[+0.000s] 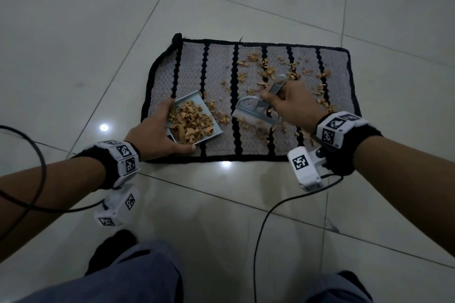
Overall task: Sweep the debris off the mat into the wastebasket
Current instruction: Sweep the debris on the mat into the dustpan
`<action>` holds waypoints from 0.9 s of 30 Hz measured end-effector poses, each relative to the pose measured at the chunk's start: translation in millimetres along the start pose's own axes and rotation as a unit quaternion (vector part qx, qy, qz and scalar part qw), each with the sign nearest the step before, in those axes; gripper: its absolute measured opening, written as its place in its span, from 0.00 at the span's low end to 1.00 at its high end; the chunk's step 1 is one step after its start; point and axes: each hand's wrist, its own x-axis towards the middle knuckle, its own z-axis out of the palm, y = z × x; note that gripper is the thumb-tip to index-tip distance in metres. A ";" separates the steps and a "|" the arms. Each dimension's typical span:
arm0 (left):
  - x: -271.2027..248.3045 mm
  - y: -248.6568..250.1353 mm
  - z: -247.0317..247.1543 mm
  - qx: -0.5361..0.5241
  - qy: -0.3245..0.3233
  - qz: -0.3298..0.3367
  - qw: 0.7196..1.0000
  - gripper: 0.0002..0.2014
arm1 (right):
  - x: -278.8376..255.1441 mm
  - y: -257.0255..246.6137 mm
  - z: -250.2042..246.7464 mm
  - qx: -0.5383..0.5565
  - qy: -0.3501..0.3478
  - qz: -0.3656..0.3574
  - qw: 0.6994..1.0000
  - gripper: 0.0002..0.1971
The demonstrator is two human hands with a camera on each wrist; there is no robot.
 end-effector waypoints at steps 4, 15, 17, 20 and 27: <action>-4.1 3.9 2.0 0.000 -0.004 0.008 1.000 0.62 | 10.5 -4.4 5.2 -0.005 0.053 -0.012 0.998 0.12; -26.5 -10.7 8.5 0.005 -0.016 -0.038 0.999 0.62 | 13.1 -13.2 -10.4 -0.134 -0.153 -0.062 0.977 0.17; -28.7 -11.6 10.0 0.005 -0.015 -0.039 0.999 0.63 | 14.1 -10.5 -1.8 -0.134 -0.135 -0.057 0.980 0.19; -30.6 -12.1 11.0 0.006 -0.016 -0.045 0.999 0.63 | 17.8 -10.5 3.9 -0.081 -0.042 -0.059 0.994 0.14; -34.8 -14.9 12.7 0.009 -0.021 -0.053 0.998 0.62 | 16.2 -22.9 -20.1 -0.117 -0.151 -0.081 0.978 0.12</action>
